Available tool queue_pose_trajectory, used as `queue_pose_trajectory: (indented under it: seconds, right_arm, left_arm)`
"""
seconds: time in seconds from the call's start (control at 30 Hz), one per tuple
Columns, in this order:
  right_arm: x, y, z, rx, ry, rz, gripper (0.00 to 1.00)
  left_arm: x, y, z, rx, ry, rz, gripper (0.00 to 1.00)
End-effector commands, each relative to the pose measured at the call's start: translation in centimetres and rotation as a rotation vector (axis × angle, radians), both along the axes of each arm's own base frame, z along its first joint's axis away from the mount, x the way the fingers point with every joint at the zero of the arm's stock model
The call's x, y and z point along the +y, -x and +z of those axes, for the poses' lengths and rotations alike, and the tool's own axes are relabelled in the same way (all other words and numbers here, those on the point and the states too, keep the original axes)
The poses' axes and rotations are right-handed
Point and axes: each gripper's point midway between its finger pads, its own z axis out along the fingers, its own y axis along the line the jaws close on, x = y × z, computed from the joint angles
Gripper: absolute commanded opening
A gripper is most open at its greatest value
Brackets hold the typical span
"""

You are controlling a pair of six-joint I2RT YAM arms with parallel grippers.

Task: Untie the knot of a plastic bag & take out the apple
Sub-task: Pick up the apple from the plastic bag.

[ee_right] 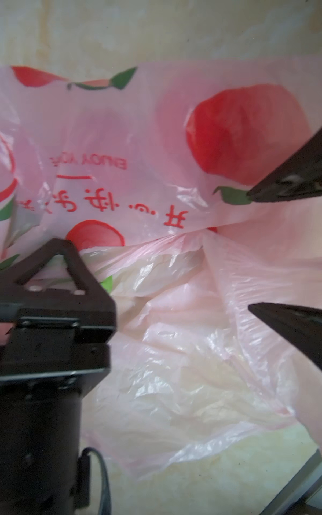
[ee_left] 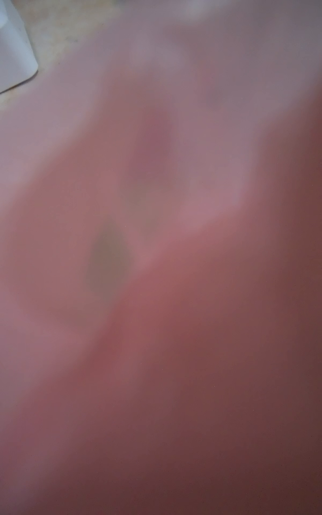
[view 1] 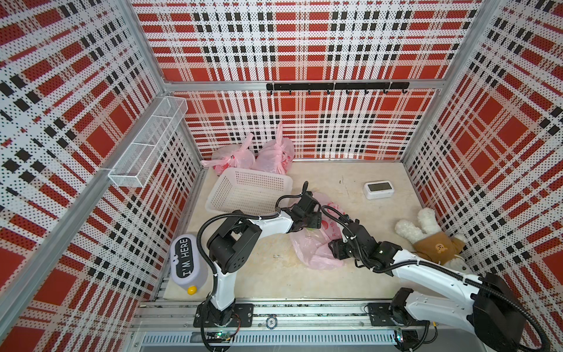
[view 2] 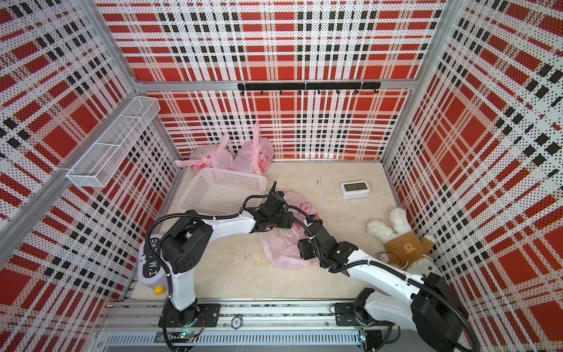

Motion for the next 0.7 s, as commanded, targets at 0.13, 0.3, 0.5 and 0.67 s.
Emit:
queue_pose_trajectory:
  seconds: [0.13, 0.3, 0.5, 0.67]
  right_arm:
    - [2.9, -3.2, -2.2, 0.000, 0.073, 0.061, 0.59]
    - [2.5, -3.7, -5.5, 0.062, 0.177, 0.050, 0.57]
    - [2.1, -4.1, -5.9, 0.018, 0.157, 0.020, 0.58]
    - [3.1, -4.3, -4.5, -0.040, 0.052, 0.020, 0.54]
  left_arm:
    - [-1.7, 5.1, 1.4, 0.063, 0.094, -0.201, 0.66]
    - [0.7, 7.1, 2.6, 0.075, 0.134, -0.229, 0.66]
    - [3.7, 9.1, 2.5, 0.092, 0.115, -0.262, 0.76]
    - [4.7, 10.0, 4.3, 0.027, 0.100, -0.307, 0.81]
